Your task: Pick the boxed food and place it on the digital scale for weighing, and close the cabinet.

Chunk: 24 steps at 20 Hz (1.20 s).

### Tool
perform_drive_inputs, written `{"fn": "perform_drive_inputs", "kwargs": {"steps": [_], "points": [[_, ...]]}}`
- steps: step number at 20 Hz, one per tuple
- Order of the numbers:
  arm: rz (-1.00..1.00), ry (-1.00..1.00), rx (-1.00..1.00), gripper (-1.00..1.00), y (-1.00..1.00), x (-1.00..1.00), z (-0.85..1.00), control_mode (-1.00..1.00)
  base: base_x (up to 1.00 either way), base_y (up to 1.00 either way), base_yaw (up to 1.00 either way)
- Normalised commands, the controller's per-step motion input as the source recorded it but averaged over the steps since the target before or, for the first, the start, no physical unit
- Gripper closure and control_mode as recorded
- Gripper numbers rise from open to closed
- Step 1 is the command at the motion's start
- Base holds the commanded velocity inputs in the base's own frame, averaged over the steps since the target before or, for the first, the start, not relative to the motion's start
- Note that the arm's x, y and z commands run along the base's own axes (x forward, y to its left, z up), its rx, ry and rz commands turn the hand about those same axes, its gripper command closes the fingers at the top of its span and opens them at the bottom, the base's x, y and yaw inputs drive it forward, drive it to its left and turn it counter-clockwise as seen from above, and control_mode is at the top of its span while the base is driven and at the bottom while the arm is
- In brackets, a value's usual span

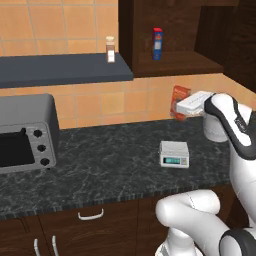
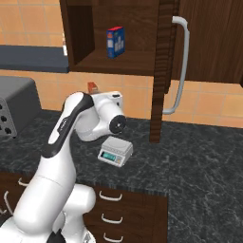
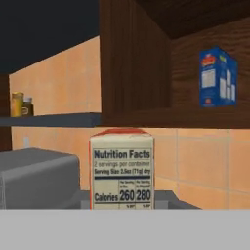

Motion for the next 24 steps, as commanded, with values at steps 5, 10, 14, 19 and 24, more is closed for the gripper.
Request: {"fn": "perform_drive_inputs", "kwargs": {"steps": [5, 10, 14, 19, 24], "points": [[0.18, 0.02, 0.0, 1.0, -0.41, 0.0, -0.36, -1.0, 0.0, 0.0, 0.0], [0.17, 0.0, 0.0, 1.0, -0.29, -0.05, -0.28, -1.0, 0.0, 0.0, 0.0], [0.16, 0.02, -0.03, 1.0, -0.17, -0.27, -0.34, -1.0, 0.0, 0.0, 0.0], [0.12, 0.0, -0.09, 1.0, 0.0, -0.23, -0.45, -1.0, 0.0, 0.0, 0.0], [0.09, 0.01, -0.02, 1.0, 0.0, 0.0, -0.36, -1.0, 0.0, 0.0, 0.0]]}}
